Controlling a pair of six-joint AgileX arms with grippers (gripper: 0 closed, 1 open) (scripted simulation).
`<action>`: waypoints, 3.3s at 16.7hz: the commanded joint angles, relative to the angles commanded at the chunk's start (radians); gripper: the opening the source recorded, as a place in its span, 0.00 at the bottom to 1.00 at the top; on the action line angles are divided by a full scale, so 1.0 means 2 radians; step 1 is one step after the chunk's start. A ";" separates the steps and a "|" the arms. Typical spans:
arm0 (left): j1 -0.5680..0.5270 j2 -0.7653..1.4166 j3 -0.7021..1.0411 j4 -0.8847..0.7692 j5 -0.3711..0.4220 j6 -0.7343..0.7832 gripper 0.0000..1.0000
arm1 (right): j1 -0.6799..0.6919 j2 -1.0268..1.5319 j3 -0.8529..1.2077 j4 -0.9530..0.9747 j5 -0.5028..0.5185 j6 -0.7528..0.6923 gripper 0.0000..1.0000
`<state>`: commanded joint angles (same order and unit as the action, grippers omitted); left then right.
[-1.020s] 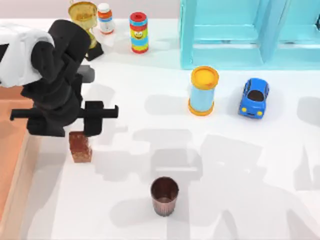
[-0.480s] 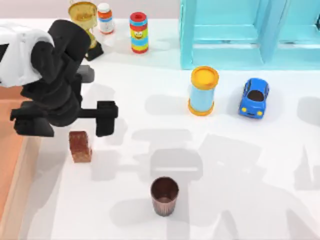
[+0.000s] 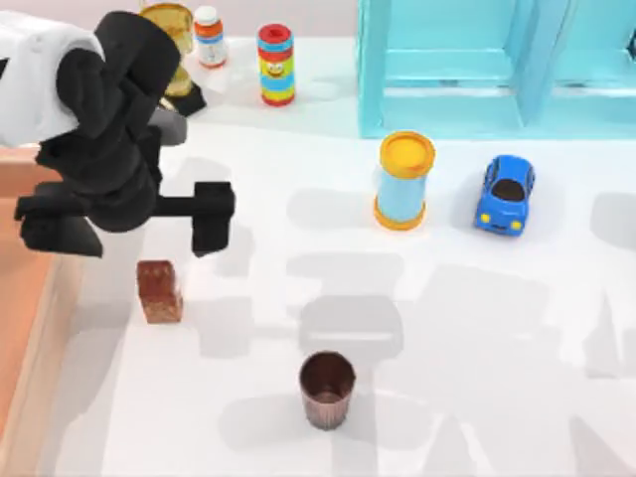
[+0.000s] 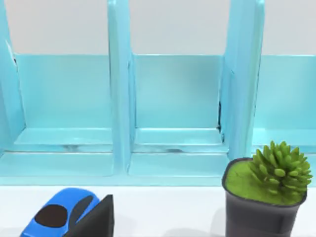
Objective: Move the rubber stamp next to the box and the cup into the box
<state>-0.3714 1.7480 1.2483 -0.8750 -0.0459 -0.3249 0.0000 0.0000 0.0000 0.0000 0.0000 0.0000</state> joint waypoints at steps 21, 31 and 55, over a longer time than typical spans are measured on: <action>-0.110 0.028 0.156 -0.167 0.009 -0.116 1.00 | 0.000 0.000 0.000 0.000 0.000 0.000 1.00; -0.282 0.104 0.198 -0.193 0.024 -0.292 1.00 | 0.000 0.000 0.000 0.000 0.000 0.000 1.00; -0.281 0.137 0.084 -0.045 0.024 -0.291 0.47 | 0.000 0.000 0.000 0.000 0.000 0.000 1.00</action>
<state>-0.9336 2.0221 1.4159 -0.9654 0.0027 -0.9066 0.0000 0.0000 0.0000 0.0000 0.0000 0.0000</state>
